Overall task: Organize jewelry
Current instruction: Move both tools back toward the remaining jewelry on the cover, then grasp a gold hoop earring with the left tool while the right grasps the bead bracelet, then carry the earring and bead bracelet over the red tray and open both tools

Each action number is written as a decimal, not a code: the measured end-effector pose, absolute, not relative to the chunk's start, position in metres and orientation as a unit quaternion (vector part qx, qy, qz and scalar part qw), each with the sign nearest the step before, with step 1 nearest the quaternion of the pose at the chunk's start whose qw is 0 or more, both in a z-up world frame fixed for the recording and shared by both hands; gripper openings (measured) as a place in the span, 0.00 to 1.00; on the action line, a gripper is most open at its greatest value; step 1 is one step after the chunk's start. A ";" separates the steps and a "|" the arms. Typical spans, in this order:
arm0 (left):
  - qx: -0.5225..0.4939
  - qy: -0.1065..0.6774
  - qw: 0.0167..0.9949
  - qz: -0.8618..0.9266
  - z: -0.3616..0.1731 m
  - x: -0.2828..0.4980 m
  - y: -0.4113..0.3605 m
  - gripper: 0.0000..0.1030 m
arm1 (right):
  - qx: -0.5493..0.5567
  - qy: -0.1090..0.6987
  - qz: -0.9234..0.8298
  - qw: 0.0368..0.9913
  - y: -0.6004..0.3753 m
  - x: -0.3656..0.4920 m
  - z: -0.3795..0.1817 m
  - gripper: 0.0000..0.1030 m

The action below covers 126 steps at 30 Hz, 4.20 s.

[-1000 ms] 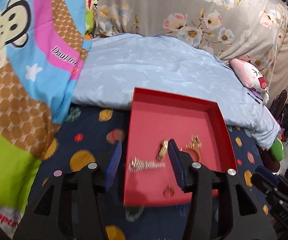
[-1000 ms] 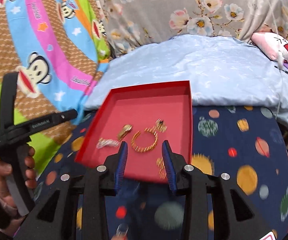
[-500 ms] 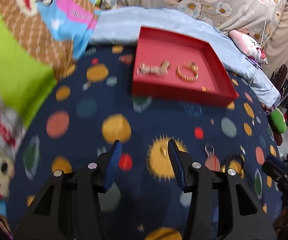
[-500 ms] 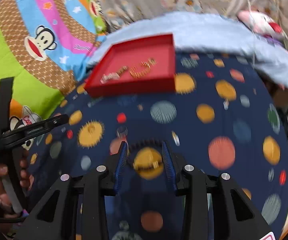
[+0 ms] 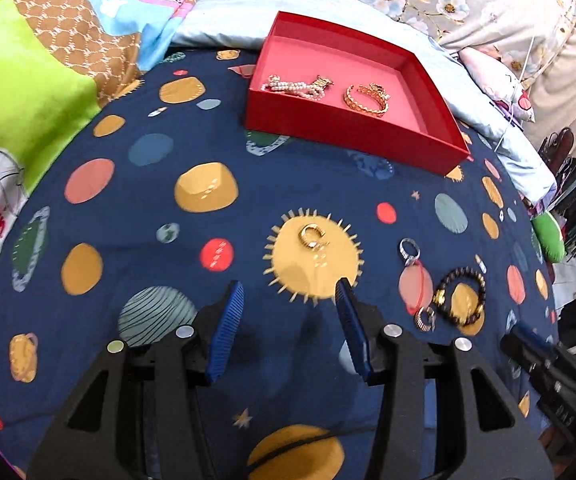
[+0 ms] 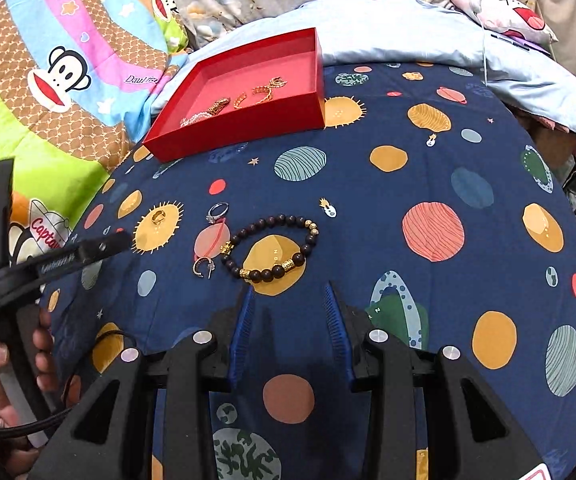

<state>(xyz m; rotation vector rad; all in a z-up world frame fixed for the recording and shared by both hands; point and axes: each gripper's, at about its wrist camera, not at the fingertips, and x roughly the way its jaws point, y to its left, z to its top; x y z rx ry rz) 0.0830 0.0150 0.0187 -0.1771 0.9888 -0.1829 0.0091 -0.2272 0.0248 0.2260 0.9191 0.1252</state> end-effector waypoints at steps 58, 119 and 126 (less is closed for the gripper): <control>-0.066 0.451 0.883 -0.111 0.034 0.068 0.006 0.18 | 0.084 0.444 0.033 0.891 -0.226 0.061 0.004 0.07; -0.046 0.338 0.929 -0.141 0.178 0.221 -0.003 0.18 | 0.085 0.295 0.128 0.943 -0.215 0.222 0.191 0.07; -0.051 0.355 0.924 -0.130 0.156 0.310 -0.023 0.18 | 0.081 0.325 0.141 0.932 -0.196 0.304 0.164 0.07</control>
